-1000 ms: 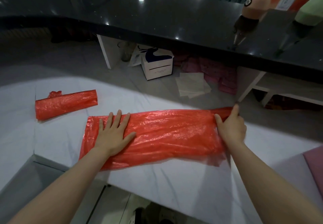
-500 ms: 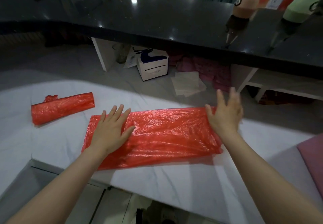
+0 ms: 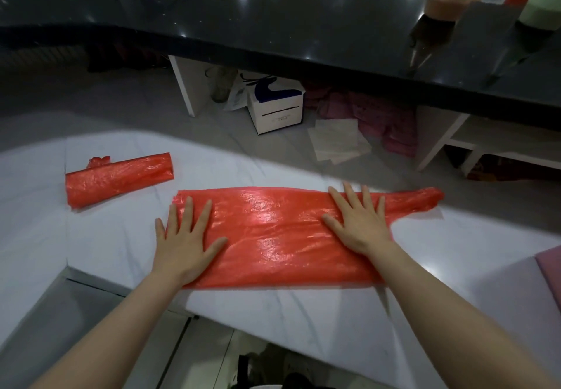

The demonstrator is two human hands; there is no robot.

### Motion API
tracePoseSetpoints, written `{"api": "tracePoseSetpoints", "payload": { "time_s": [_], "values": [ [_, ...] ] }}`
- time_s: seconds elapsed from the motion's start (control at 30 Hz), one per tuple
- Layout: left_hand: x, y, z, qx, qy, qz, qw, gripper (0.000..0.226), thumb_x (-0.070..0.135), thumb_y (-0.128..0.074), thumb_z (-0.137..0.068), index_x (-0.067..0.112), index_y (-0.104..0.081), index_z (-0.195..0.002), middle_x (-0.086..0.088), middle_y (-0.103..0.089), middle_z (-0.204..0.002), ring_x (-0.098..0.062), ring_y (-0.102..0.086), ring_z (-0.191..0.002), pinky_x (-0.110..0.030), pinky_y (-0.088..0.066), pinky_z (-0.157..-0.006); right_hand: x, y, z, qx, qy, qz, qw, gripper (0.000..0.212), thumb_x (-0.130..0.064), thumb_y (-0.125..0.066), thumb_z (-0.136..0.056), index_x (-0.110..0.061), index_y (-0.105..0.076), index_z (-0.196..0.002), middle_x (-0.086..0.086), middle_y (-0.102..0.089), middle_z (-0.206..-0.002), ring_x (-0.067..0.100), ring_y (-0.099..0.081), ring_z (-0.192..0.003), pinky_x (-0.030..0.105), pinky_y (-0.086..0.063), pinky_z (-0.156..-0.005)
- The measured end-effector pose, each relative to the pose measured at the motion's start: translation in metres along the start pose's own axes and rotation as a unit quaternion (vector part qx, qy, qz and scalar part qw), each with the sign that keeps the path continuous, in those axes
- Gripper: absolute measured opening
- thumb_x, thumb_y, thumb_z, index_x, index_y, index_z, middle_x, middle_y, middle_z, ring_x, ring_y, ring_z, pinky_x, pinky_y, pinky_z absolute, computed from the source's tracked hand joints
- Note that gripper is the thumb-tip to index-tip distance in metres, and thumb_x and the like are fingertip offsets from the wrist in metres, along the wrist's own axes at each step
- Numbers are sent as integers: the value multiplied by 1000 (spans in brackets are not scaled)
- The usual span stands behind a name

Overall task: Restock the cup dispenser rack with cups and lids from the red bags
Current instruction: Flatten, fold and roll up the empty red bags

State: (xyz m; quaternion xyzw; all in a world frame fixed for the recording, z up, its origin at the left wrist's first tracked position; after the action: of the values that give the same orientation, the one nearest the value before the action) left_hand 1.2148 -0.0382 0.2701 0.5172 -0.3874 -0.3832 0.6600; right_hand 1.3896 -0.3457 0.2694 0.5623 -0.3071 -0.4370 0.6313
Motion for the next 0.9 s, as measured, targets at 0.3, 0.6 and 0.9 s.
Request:
{"api": "tracePoseSetpoints", "payload": {
  "time_s": [0.3, 0.6, 0.9],
  "values": [
    [2, -1, -6, -3, -4, 7, 1000, 90, 85, 0, -69, 40, 25, -143, -6, 22, -157, -28, 21, -144, -50, 8, -116, 47, 18, -10, 72, -55, -47, 995, 70, -66, -15, -90, -31, -24, -149, 10, -23, -157, 30, -12, -146, 48, -6, -118],
    [4, 30, 3, 85, 0, 118, 989, 61, 51, -38, -96, 25, -25, -150, -12, -14, -159, -33, -18, -144, -49, -18, -115, 82, 41, 11, 119, -88, -82, 986, 57, -47, -37, -98, -15, -38, -145, 20, -29, -153, 37, -13, -144, 49, -7, -118],
    [-55, 48, 15, 191, 180, 281, 923, 37, 33, -57, -93, 11, -52, -123, -9, -63, -107, -24, -57, -90, -39, -42, -75, 14, 57, 13, 137, 17, -27, 990, 55, -46, -42, -96, -27, -34, -147, 5, -13, -161, 23, 1, -148, 46, 4, -117]
  ]
}}
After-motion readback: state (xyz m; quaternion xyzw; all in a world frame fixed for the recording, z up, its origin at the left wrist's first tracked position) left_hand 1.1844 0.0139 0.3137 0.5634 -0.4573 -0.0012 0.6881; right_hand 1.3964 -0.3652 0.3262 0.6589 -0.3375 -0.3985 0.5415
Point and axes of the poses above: each hand's wrist, its own z-axis away from the middle knuckle, its own y-axis out of the back of the hand, x = y × z, the point moved 10 cm from there along -z, towards the middle knuckle
